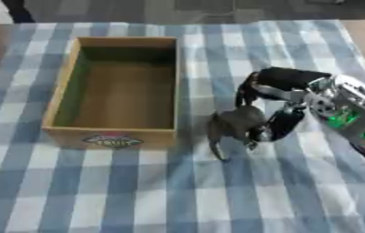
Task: Pick up objects on the table and place them in the box.
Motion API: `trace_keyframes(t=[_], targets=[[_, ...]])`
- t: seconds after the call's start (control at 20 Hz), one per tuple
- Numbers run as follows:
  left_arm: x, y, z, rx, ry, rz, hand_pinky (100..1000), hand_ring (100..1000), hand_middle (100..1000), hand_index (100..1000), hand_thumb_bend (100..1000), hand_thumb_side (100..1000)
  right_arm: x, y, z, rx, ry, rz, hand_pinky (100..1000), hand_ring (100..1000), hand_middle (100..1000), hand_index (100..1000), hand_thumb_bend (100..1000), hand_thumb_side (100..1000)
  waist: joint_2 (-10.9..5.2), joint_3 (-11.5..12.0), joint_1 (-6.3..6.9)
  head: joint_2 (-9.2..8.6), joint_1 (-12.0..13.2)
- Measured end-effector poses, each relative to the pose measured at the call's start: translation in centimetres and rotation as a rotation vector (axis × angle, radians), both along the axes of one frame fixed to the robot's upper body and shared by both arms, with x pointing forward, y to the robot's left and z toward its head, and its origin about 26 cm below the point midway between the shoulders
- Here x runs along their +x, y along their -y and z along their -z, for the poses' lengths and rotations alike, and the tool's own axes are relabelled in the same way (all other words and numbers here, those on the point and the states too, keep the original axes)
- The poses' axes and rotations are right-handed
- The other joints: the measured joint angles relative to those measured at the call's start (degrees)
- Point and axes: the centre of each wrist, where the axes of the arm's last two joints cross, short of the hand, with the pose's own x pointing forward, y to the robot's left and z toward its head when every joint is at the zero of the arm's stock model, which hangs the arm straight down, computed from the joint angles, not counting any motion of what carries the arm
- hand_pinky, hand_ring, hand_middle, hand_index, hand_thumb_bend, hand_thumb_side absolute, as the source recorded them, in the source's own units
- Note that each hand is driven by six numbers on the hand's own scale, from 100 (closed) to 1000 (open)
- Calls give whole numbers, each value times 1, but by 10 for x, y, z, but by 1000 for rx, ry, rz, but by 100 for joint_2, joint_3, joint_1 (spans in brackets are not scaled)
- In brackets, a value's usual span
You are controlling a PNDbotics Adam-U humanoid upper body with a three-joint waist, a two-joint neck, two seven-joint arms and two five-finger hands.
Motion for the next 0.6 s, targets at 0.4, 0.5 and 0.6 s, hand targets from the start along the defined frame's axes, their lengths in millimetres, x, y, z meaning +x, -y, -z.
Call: trace_keyframes(t=[0.4, 0.5, 0.6], targets=[[0, 0, 0, 0, 0, 0, 823, 824, 777, 748, 100, 611, -14, -5, -24, 20, 78, -18, 651, 692, 267, 392, 100, 130, -25, -1, 0, -1, 3], [0, 0, 0, 0, 0, 0, 823, 824, 777, 748, 100, 611, -17, -8, -34, 30, 109, -24, 651, 690, 264, 390, 100, 134, -37, -2, 0, -1, 5], [0, 0, 0, 0, 0, 0, 823, 824, 777, 748, 100, 611, -19, -10, -42, 36, 138, -29, 653, 690, 260, 387, 100, 138, -41, -2, -2, -1, 11]])
